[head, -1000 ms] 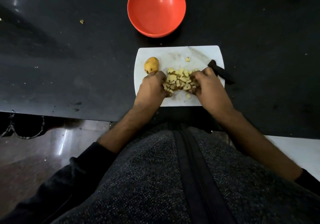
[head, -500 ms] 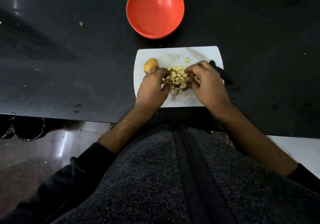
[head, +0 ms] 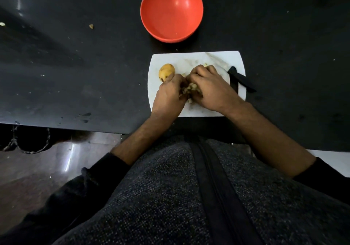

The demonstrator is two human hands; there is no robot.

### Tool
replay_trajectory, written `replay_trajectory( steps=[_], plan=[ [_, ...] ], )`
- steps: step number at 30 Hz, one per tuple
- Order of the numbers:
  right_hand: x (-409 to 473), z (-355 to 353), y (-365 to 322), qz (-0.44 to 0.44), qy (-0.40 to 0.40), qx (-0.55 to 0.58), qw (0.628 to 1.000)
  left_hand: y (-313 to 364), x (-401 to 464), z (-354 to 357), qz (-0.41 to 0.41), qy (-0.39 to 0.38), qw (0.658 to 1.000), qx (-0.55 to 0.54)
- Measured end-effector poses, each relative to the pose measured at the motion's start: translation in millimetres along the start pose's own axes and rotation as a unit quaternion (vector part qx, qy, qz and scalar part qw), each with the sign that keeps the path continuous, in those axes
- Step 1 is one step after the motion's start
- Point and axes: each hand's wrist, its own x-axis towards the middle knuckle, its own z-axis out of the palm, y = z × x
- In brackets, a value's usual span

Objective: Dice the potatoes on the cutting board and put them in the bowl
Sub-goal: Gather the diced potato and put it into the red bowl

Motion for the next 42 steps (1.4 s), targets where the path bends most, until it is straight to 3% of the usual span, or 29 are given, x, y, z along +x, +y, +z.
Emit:
replay_trajectory(
  steps=[6,11,20,26,32,39,42],
  plan=[
    [5.6,0.5,0.7,0.012,-0.016,0.059,0.998,1.2,-3.3,-1.3,-0.017,0.003,1.0,-0.019],
    [-0.2,-3.8,2.2,0.074,0.059,0.168,0.981,0.4,-6.3,-4.6,-0.011,0.018,1.0,0.004],
    [-4.1,-9.1,-2.6,0.112,0.063,0.222,0.966,5.1,-5.7,-7.3,0.003,0.048,0.999,0.012],
    [-6.0,-8.8,-0.4,0.118,0.09,0.24,0.959,6.4,-7.3,-7.6,0.03,0.041,0.999,-0.005],
    [-9.0,-5.9,5.4,0.138,0.098,0.169,0.971,6.8,-7.8,-6.3,0.011,0.059,0.997,-0.048],
    [-16.2,-12.7,-1.0,0.16,0.107,0.309,0.931,10.0,-3.0,-6.5,0.036,0.062,0.997,-0.024],
    [-21.8,-19.0,-8.1,0.159,0.107,0.439,0.878,18.9,-3.3,-11.4,0.069,0.084,0.993,-0.047]
  ],
)
